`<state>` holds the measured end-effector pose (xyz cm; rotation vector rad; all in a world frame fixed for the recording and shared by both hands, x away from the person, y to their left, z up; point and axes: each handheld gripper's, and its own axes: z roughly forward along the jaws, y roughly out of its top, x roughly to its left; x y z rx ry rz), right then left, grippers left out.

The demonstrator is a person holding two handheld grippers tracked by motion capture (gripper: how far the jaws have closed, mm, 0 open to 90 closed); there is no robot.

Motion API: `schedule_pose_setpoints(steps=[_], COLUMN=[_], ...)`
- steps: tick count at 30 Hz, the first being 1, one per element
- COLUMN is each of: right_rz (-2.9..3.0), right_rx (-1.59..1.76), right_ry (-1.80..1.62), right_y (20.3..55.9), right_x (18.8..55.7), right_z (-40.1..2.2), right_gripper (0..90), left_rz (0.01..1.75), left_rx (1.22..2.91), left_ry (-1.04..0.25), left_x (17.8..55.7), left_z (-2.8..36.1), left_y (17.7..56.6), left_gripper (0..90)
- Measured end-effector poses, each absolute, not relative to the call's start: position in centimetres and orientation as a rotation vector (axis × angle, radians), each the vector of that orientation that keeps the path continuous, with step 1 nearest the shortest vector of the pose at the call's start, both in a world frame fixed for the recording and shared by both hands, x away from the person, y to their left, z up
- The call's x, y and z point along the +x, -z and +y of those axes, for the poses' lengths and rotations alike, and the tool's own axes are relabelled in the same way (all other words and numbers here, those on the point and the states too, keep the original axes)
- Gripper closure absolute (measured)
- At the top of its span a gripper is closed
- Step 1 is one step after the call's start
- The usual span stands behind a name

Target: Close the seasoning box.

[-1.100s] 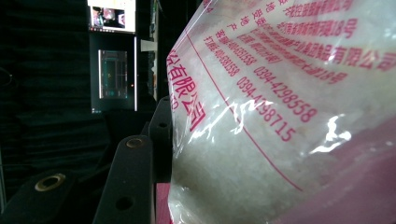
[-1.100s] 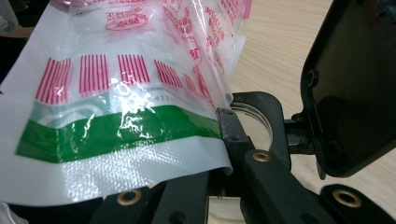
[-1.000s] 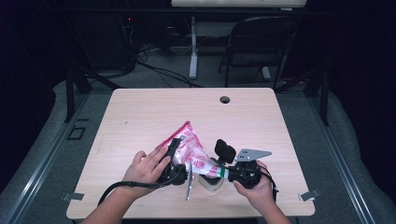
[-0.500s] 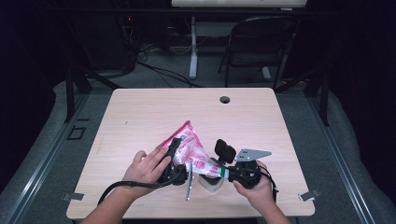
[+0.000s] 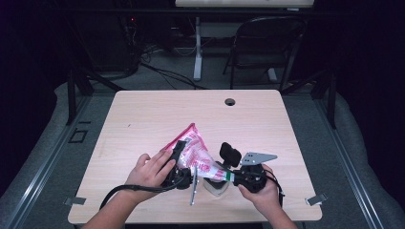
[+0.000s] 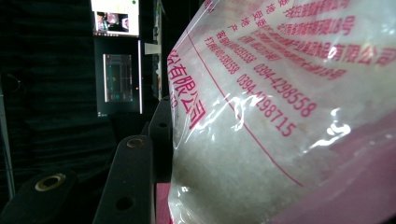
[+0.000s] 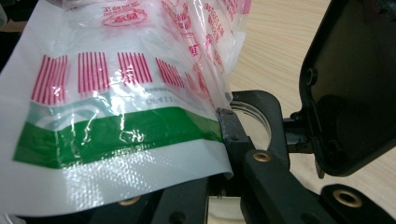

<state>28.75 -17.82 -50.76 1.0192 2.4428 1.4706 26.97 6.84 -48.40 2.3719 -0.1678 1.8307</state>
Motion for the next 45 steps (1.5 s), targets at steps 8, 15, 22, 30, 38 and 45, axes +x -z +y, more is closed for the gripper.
schedule_pose_setpoints(steps=[8,15,22,30,38,45], right_rz=[2.444,2.442,2.441,2.442,2.441,2.429], right_rx=[1.020,1.022,1.024,1.031,1.032,1.036], right_ry=[-1.466,-1.467,-1.466,-1.463,-1.462,-1.466], right_y=[50.77,50.79,50.81,50.88,50.89,50.86], right_x=[28.74,28.77,28.80,28.83,28.82,28.85], right_z=[-17.80,-17.83,-17.88,-17.92,-17.92,-18.01], right_gripper=[90.0,90.0,90.0,90.0,90.0,90.0], left_rz=[-0.170,-0.176,-0.171,-0.185,-0.188,-0.191], left_rx=[2.373,2.370,2.369,2.358,2.362,2.363], left_ry=[-1.830,-1.833,-1.830,-1.840,-1.841,-1.838], left_x=[26.94,26.93,26.91,26.93,26.93,26.98], left_z=[6.79,6.73,6.68,6.60,6.57,6.45], left_y=[48.31,48.24,48.25,48.24,48.16,48.07], left_gripper=[59.7,59.8,59.8,60.0,60.2,60.3])
